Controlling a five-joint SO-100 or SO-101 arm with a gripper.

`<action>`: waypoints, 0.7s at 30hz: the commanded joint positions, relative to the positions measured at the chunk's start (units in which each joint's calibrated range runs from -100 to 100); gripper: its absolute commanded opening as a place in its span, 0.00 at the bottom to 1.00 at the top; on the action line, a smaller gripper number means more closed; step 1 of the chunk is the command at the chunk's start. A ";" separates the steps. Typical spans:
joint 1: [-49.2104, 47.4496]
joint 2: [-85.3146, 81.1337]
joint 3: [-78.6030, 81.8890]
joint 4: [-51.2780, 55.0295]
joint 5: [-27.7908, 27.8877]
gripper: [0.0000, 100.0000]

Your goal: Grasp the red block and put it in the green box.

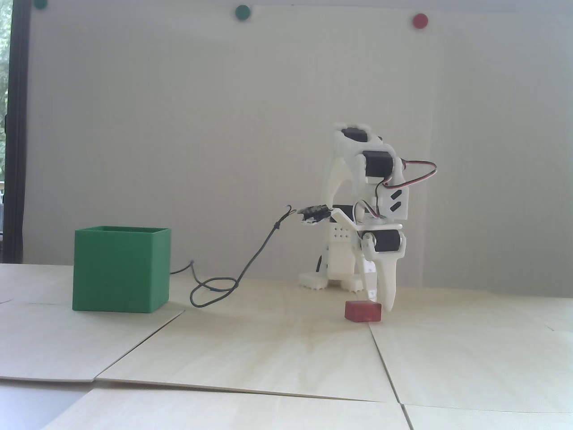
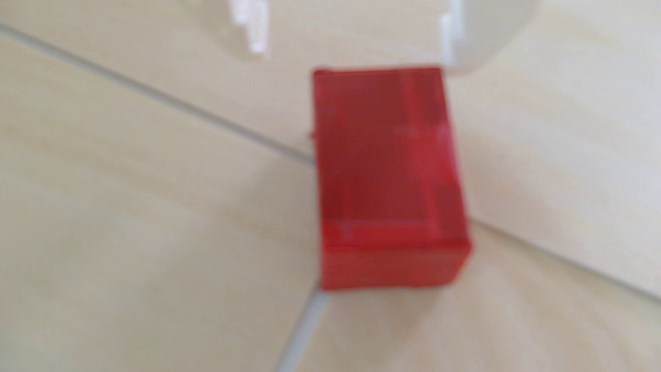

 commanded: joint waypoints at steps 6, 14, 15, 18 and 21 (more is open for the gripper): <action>0.03 -9.37 0.03 0.98 1.97 0.17; 1.56 -9.13 -0.77 1.99 3.48 0.17; 2.36 -9.05 -0.77 1.99 3.48 0.17; 3.73 -7.55 -1.31 1.99 3.53 0.17; 4.86 -4.71 -4.23 2.32 3.53 0.17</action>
